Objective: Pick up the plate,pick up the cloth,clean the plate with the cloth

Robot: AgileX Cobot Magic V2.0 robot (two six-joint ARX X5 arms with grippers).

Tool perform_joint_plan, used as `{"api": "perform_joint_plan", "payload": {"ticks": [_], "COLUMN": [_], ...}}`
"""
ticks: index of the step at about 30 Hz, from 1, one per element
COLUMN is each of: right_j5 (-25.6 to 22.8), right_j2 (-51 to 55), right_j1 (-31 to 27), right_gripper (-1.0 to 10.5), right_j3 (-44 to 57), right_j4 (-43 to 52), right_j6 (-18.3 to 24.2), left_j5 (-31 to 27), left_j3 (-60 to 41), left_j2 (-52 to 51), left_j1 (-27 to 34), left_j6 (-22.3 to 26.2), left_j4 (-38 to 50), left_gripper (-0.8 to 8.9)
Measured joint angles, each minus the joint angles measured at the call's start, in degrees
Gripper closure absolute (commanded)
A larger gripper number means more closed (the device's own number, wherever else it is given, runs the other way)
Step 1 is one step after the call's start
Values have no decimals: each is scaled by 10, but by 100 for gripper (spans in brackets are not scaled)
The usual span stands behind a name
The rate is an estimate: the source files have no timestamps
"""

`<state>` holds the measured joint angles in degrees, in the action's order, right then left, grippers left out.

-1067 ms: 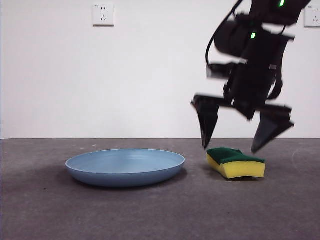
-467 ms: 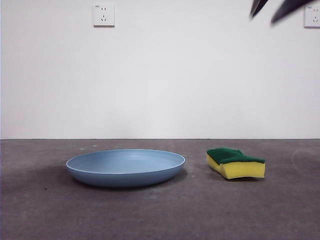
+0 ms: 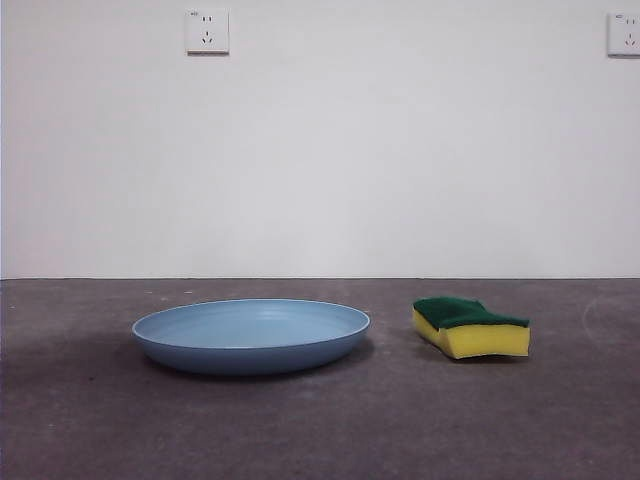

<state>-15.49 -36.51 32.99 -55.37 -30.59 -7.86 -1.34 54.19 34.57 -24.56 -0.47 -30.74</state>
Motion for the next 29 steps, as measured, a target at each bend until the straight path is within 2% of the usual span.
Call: {"api": "perform_joint_plan", "payload": {"ticks": [3, 8, 13, 29], "right_j5": [-24, -27, -27, -27], "right_j2": [30, 42, 10, 5], "right_j1": [14, 23, 23, 23], "right_gripper": [959, 958, 946, 946], "right_j3": [71, 148, 150, 150], "right_j4": [39, 45, 37, 37], "right_j6": [2, 1, 1, 1], "left_j5": [0, 3, 1, 0], "left_j3": [-75, -166, -168, -168], "left_j2": [-42, -92, -93, -88], "left_j1": [0, 0, 0, 0], "left_j6": [-2, -7, -17, -17], "left_j4": [46, 110, 80, -18], "left_gripper": [820, 818, 817, 817]}}
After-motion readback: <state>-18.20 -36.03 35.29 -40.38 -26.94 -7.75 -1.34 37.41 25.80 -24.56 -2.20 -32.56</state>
